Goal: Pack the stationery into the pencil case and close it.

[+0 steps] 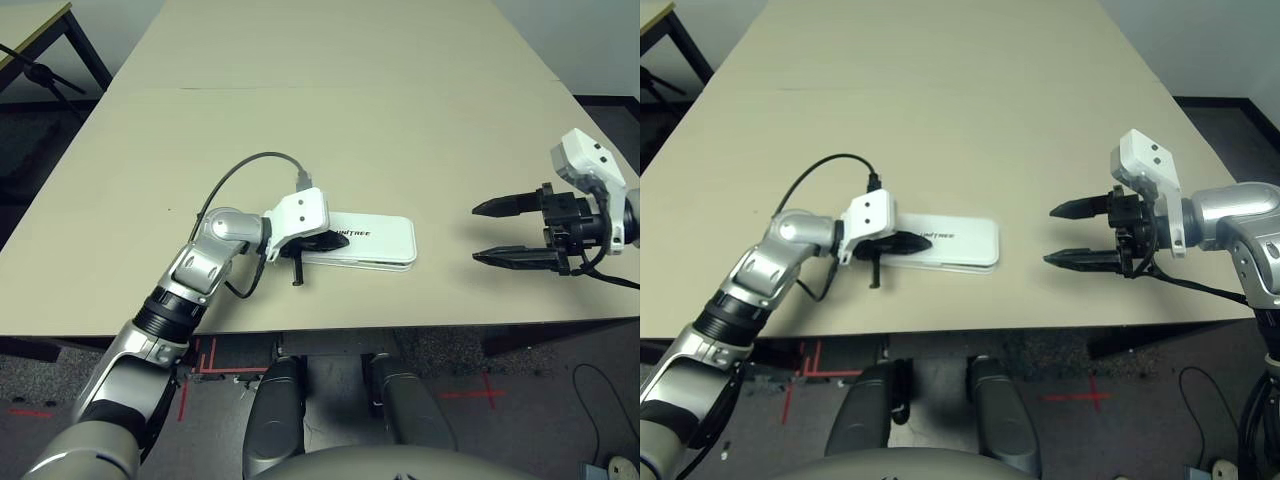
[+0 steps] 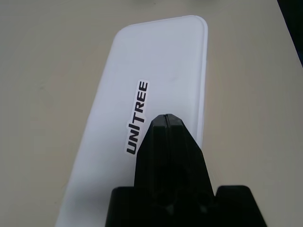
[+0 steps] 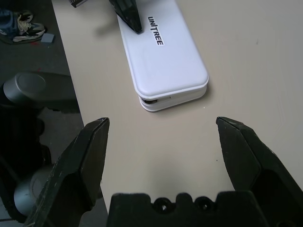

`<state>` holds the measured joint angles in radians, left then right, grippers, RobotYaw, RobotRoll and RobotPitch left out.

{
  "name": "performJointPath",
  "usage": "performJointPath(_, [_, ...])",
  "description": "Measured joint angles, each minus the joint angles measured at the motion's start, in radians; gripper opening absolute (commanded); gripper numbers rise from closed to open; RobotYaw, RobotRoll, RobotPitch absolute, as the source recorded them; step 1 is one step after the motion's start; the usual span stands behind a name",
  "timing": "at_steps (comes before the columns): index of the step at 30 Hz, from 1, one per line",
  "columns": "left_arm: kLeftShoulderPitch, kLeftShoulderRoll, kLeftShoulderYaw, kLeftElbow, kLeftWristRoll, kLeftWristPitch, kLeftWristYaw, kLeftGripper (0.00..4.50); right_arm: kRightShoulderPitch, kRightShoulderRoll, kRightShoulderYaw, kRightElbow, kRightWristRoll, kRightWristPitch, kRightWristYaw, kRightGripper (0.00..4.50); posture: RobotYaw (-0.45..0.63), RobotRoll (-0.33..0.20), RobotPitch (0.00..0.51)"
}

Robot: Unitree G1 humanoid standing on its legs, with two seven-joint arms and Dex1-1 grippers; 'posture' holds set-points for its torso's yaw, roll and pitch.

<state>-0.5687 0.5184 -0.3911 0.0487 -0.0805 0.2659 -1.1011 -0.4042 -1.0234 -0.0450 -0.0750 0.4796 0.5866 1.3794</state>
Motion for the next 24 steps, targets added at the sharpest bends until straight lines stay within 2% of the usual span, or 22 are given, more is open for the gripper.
performJointPath(24, [-0.037, -0.029, -0.061, 0.009, 0.072, -0.042, -0.017, 0.01, 0.02, 0.011, 0.002, 0.0, -0.013, -0.015, -0.02, 4.5, -0.1, 0.0, 0.2])
